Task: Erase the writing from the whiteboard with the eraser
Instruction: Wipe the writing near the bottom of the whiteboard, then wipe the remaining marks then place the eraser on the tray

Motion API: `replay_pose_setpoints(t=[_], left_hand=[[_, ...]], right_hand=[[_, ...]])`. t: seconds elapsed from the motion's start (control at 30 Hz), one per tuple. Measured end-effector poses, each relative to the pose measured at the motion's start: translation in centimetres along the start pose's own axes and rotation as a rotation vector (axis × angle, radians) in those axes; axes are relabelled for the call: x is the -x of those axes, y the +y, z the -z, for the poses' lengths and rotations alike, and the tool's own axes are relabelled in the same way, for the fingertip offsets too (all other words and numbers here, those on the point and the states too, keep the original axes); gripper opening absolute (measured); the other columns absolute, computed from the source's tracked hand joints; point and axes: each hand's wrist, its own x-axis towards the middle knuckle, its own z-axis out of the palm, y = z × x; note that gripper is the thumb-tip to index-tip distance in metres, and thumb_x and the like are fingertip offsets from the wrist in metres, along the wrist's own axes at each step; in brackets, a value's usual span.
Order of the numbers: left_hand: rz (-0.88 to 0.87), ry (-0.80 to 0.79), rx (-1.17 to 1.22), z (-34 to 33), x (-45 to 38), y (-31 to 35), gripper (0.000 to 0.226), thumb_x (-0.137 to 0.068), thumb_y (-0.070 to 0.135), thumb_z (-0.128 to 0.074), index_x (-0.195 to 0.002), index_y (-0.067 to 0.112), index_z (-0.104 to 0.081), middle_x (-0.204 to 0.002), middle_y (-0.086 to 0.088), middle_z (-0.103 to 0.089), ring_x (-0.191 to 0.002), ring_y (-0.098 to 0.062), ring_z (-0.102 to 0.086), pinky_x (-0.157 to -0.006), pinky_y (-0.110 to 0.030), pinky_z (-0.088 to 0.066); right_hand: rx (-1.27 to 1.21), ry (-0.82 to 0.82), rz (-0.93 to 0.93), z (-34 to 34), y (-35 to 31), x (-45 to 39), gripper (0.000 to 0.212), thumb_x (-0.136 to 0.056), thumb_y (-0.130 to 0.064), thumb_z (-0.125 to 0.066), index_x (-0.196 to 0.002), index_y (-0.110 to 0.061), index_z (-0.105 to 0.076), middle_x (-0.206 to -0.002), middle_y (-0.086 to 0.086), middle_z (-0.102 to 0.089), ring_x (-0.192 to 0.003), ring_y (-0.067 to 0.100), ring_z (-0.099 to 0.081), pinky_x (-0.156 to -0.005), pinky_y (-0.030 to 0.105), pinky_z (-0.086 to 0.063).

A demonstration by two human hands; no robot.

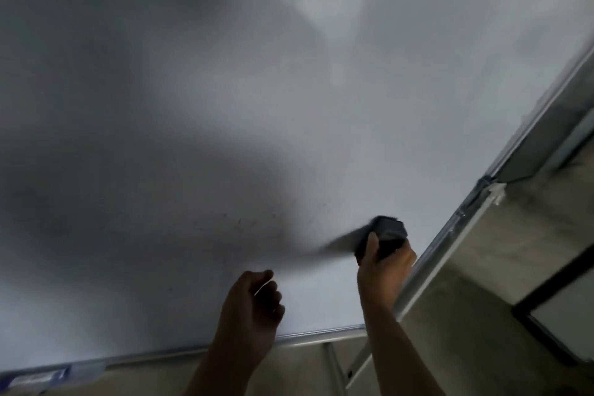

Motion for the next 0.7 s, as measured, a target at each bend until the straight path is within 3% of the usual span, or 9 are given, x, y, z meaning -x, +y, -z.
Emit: replay_pose_setpoints(t=[0.07,0.17,0.23,0.37,0.43,0.5,0.53,0.57,0.7], left_hand=[[0.035,0.008,-0.014,0.0,-0.1,-0.2,0.011,-0.083,0.011,-0.052,-0.076,0.007,-0.061,-0.058,-0.004,-0.051,-0.051,-0.017,-0.045,-0.053,-0.028,-0.029],[0.088,0.016,-0.046,-1.0,-0.5,-0.9,0.010,-0.082,0.011,-0.053,-0.077,0.007,-0.061,-0.058,-0.005,-0.052,-0.050,-0.016,-0.047,-0.051,-0.026,-0.032],[0.108,0.017,-0.073,-2.0,-0.6,-1.6,0.010,-0.082,0.011,-0.053,-0.077,0.007,-0.061,-0.058,-0.005,-0.052,-0.051,-0.016,-0.046,-0.052,-0.027,-0.032],[0.114,0.042,-0.118,-2.7,-0.9,-2.1,0.011,-0.084,0.012,-0.052,-0.078,0.007,-0.060,-0.058,-0.004,-0.050,-0.051,-0.016,-0.044,-0.051,-0.027,-0.031],[0.122,0.053,-0.108,-3.0,-1.1,-2.2,0.012,-0.084,0.012,-0.052,-0.078,0.007,-0.060,-0.058,-0.005,-0.050,-0.051,-0.017,-0.045,-0.051,-0.028,-0.032],[0.111,0.052,-0.097,-3.6,-1.3,-2.2,0.013,-0.085,0.013,-0.052,-0.079,0.005,-0.060,-0.059,-0.006,-0.051,-0.053,-0.018,-0.045,-0.052,-0.029,-0.032],[0.105,0.052,-0.094,-3.9,-1.3,-2.1,0.013,-0.085,0.013,-0.051,-0.080,0.005,-0.060,-0.059,-0.007,-0.051,-0.053,-0.018,-0.045,-0.053,-0.029,-0.032],[0.099,0.053,-0.094,-4.2,-1.4,-2.0,0.013,-0.084,0.013,-0.051,-0.081,0.004,-0.060,-0.059,-0.007,-0.051,-0.053,-0.019,-0.045,-0.052,-0.029,-0.032],[0.088,0.076,-0.122,-4.9,-1.1,-1.5,0.011,-0.083,0.013,-0.054,-0.083,0.005,-0.062,-0.061,-0.007,-0.054,-0.056,-0.020,-0.048,-0.053,-0.027,-0.034]], right_hand=[[-0.003,0.081,-0.098,0.0,-0.3,0.4,0.052,-0.092,-0.029,-0.062,-0.128,0.004,-0.045,-0.125,0.021,-0.048,-0.117,0.035,-0.045,-0.095,0.038,-0.041],[0.029,-0.160,0.120,-1.1,-0.5,3.3,0.050,-0.091,-0.025,-0.064,-0.132,-0.004,-0.042,-0.128,0.007,-0.043,-0.113,0.018,-0.046,-0.088,0.033,-0.046],[0.068,-0.195,0.152,-1.1,1.1,3.2,0.047,-0.090,-0.027,-0.064,-0.128,-0.007,-0.046,-0.123,0.001,-0.044,-0.111,0.015,-0.048,-0.084,0.029,-0.044],[-0.148,0.042,-0.409,-1.5,2.7,0.8,0.040,-0.092,-0.028,-0.063,-0.120,-0.001,-0.051,-0.118,0.015,-0.053,-0.111,0.032,-0.054,-0.089,0.035,-0.047],[-0.155,-0.066,-0.371,-2.1,1.2,2.2,0.037,-0.092,-0.027,-0.063,-0.117,-0.003,-0.049,-0.116,0.010,-0.051,-0.106,0.024,-0.055,-0.090,0.033,-0.049],[-0.161,-0.222,-0.210,-2.2,-0.2,4.2,0.032,-0.087,-0.022,-0.070,-0.111,-0.011,-0.052,-0.108,0.001,-0.051,-0.093,0.007,-0.057,-0.076,0.015,-0.049],[-0.162,-0.275,-0.162,-2.0,-0.6,4.6,0.033,-0.084,-0.021,-0.074,-0.108,-0.016,-0.053,-0.105,-0.004,-0.052,-0.091,0.004,-0.058,-0.071,0.014,-0.049],[-0.168,-0.277,-0.164,-1.8,-0.4,4.3,0.035,-0.081,-0.022,-0.077,-0.106,-0.018,-0.053,-0.103,-0.006,-0.054,-0.091,0.003,-0.058,-0.068,0.015,-0.048],[-0.333,-0.095,-0.462,-0.4,-0.7,1.5,0.034,-0.081,-0.029,-0.077,-0.097,-0.016,-0.051,-0.097,0.003,-0.061,-0.088,0.015,-0.060,-0.071,0.025,-0.047]])
